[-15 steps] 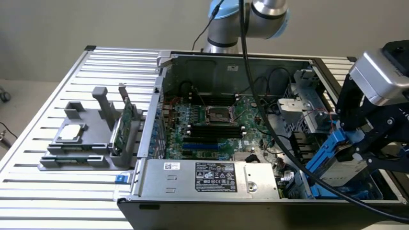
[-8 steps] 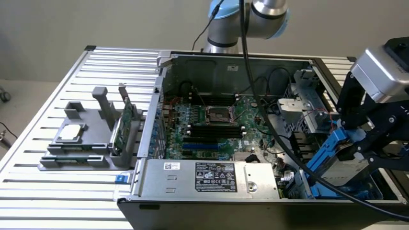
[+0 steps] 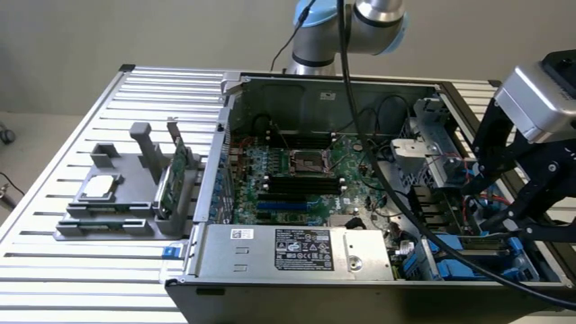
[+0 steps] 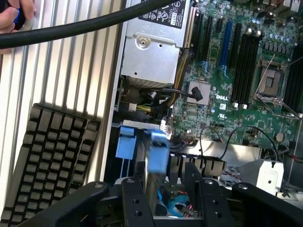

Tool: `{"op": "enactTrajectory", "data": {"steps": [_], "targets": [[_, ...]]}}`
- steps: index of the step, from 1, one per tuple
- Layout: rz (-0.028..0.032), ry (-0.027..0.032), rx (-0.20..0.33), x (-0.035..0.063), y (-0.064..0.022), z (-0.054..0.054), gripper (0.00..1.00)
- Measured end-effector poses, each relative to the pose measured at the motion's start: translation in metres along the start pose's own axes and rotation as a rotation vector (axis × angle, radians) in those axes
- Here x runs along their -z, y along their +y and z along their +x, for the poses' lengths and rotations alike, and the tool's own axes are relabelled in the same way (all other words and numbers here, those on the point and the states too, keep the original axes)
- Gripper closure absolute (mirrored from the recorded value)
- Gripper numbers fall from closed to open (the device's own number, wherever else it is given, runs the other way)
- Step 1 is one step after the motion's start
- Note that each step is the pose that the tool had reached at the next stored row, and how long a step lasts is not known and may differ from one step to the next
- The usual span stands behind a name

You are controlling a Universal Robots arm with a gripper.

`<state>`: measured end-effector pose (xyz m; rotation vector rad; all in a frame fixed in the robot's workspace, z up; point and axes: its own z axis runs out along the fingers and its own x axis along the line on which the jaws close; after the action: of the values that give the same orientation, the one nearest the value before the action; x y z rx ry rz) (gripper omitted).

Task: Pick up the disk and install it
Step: 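Insert the disk into the insertion slot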

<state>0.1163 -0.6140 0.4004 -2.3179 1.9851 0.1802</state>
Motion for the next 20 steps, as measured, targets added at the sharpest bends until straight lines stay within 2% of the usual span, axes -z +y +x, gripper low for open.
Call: {"op": "enactTrajectory", "data": {"steps": [10,20], "targets": [[-0.0010,0.0063,0.000,0.0001,-0.0014,-0.0003,0.54],[-0.0012,0.0077,0.000,0.0002,-0.0079,0.0000,0.54]]}}
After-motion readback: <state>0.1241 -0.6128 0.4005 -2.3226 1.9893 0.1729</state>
